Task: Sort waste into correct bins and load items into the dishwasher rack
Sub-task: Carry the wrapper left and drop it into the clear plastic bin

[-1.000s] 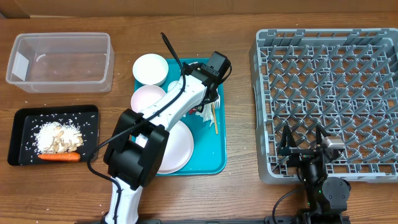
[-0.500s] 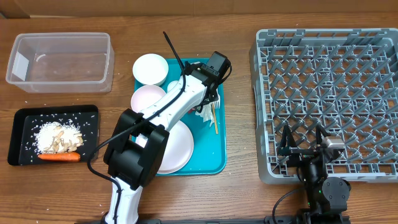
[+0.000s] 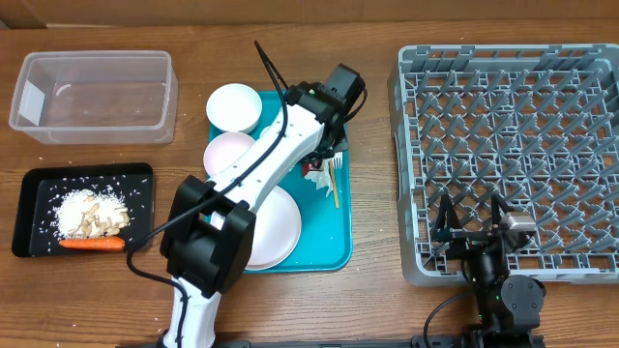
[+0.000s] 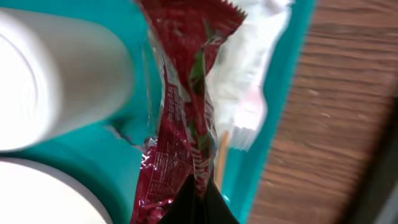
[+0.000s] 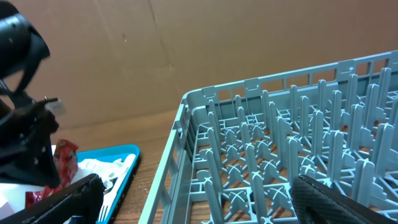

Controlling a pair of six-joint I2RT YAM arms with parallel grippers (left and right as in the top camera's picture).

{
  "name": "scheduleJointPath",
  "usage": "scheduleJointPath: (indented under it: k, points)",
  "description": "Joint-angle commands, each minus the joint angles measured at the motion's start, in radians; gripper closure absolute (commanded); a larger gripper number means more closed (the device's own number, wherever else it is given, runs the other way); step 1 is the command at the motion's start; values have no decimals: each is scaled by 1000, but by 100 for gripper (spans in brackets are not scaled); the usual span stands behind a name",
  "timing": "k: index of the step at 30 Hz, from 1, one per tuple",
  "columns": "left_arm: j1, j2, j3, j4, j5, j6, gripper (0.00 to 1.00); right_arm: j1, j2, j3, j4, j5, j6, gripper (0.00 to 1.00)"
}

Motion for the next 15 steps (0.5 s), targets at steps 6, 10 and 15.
scheduleJointPath:
  k: [6,10,15]
  points:
    - [-2,-48,125,-64,116,49,96,-4,-8,-10,8,2,-3,0]
    - [29,-51,250,-137,115,67,96,-4,-8,-10,8,2,-3,0]
    - [115,-51,398,-177,114,132,96,-4,-8,-10,8,2,-3,0]
